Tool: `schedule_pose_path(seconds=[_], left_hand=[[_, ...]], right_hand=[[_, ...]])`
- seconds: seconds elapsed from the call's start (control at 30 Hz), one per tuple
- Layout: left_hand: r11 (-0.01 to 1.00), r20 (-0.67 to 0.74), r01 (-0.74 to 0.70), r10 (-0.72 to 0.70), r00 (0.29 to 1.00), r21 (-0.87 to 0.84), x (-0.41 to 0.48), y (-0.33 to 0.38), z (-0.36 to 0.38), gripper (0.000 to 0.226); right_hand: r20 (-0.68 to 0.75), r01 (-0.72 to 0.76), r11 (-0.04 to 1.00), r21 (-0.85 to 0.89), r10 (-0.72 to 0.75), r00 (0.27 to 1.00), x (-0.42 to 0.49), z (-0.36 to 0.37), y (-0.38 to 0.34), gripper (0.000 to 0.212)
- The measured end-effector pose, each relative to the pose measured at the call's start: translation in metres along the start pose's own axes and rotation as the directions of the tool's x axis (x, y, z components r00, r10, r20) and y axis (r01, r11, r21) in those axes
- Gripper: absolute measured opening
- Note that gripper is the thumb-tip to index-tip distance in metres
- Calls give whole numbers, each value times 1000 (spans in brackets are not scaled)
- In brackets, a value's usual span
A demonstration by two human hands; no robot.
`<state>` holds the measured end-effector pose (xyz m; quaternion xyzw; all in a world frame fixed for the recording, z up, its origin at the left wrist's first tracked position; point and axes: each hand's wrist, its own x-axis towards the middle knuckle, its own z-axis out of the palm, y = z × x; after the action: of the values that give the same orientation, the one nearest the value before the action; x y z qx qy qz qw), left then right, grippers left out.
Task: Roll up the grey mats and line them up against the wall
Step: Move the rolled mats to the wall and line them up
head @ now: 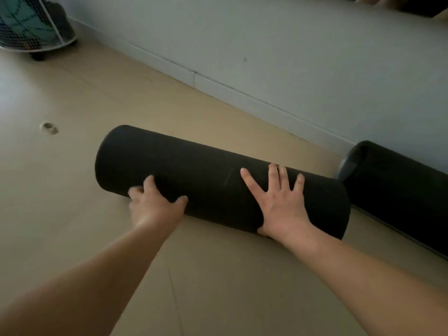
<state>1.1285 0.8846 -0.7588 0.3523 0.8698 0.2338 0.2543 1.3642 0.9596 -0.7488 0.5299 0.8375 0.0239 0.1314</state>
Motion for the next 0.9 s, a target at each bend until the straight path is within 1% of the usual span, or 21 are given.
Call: schedule_pose_path(seconds=[0.03,0.07,0.1,0.17,0.23,0.3,0.43,0.53,0.6,0.7,0.8,0.9], left_hand=[[977,80,106,-93,992,-187,-16,-2,17,103],[934,164,167,-120,979,-316,-30,-3,32,102],[885,218,206,-122,968,-418,-40,-1,43,102],[790,291,272,-125,949,-550,-44,7,57,103],[716,339,305,-101,935,-628,-33,17,66,106],[665,379,337,-86,921,-667,-25,32,73,107],[673,408,338,-58,911,-658,-21,65,94,95],[646,452,362,-28,891,-672,-18,83,105,92],[644,488,372,2,873,-669,-14,90,110,93],[642,510,362,52,859,-676,-10,100,112,98],[654,494,335,68,867,-678,-7,109,118,102],[676,461,310,50,886,-669,-6,120,124,113]], right_hand=[[-13,2,1000,-13,-3,1000,6,2,5,151],[-20,5,1000,-19,-6,1000,12,4,9,151],[-25,5,1000,-18,-6,1000,18,4,12,152],[-31,-8,1000,-11,8,999,28,2,15,154],[-40,-30,1000,-7,29,999,35,-1,14,154],[-67,-60,998,5,60,996,41,-1,13,153],[-92,-90,995,42,94,991,55,3,23,143],[-86,-173,980,96,182,980,56,5,43,138],[-51,-231,965,127,239,970,50,6,61,140],[-1,-272,955,117,274,962,42,6,94,145],[40,-269,960,78,266,963,48,0,112,147],[48,-251,966,60,249,967,59,-1,118,148]])
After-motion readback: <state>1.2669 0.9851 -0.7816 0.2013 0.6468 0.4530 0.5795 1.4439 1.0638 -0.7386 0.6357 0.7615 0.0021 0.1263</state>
